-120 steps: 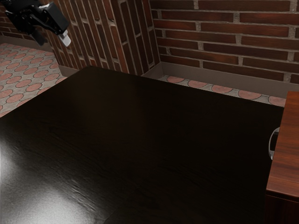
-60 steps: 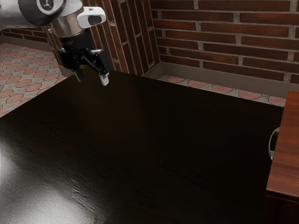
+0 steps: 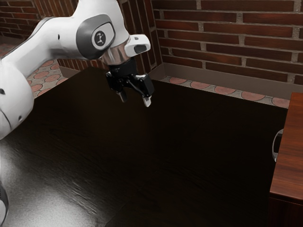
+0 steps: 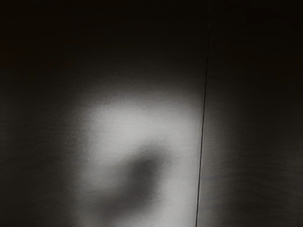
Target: Pull the drawer handle with one arm to open the drawer
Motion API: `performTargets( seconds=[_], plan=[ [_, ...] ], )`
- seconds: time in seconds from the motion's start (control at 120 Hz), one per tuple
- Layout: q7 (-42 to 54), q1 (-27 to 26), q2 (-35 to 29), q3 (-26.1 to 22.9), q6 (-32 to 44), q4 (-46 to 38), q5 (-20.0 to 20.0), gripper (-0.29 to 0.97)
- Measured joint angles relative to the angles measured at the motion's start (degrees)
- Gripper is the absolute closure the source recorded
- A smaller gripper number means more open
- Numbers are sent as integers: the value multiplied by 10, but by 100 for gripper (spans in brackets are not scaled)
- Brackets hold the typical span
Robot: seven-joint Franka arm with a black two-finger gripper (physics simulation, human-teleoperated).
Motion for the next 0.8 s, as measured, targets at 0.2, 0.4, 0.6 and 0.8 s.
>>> performTargets(
  seconds=[0.2, 0.4, 0.6, 0.8],
  plan=[
    [-14, -12, 4, -31, 54, -20, -21, 2],
    [-41, -28, 15, -44, 98, -28, -58, 2],
    [-78, -74, 17, -48, 118, -29, -69, 2],
    [-118, -89, 25, -52, 126, -29, -74, 2]
  ],
)
